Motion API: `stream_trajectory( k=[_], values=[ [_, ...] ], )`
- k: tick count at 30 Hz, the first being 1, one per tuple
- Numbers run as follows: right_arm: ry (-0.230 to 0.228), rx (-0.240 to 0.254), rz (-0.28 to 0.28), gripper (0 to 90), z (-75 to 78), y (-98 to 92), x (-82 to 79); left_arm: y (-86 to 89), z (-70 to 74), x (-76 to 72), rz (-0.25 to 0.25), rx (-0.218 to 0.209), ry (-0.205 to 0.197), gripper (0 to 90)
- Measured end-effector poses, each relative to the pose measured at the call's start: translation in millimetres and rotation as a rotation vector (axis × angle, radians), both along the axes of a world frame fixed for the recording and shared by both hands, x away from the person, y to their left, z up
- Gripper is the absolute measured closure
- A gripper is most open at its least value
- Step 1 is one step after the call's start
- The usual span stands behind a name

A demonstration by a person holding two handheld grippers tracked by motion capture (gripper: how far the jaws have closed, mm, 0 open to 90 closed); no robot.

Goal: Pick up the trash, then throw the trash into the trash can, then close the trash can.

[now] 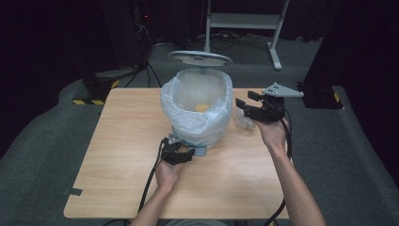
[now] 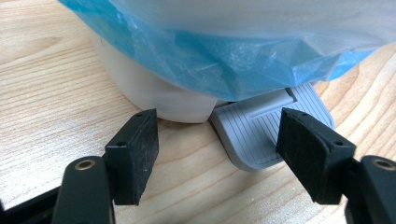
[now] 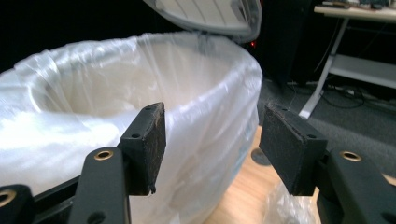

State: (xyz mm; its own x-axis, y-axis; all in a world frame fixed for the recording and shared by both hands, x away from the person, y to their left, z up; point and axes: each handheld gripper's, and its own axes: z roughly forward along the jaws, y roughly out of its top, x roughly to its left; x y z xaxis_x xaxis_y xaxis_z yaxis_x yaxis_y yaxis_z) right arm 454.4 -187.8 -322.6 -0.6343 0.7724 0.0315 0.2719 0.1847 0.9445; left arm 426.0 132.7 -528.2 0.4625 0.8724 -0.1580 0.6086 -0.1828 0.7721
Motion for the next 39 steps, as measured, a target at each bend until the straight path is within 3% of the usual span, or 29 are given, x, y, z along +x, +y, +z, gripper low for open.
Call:
stream_trajectory(
  k=[18,32,39],
  values=[
    [0.075,0.058,-0.095,34.2,-46.6,-29.3,-1.1,0.1,-0.1,0.1,0.001,-0.005,0.003,29.8],
    [0.177,0.013,-0.16,34.2,-94.5,-43.3,3.0,0.2,-0.1,0.2,0.0,-0.007,0.004,29.8],
    [0.203,-0.017,-0.178,34.1,-107.6,-41.5,7.0,0.3,-0.1,0.3,0.0,-0.007,0.004,29.8]
  ],
)
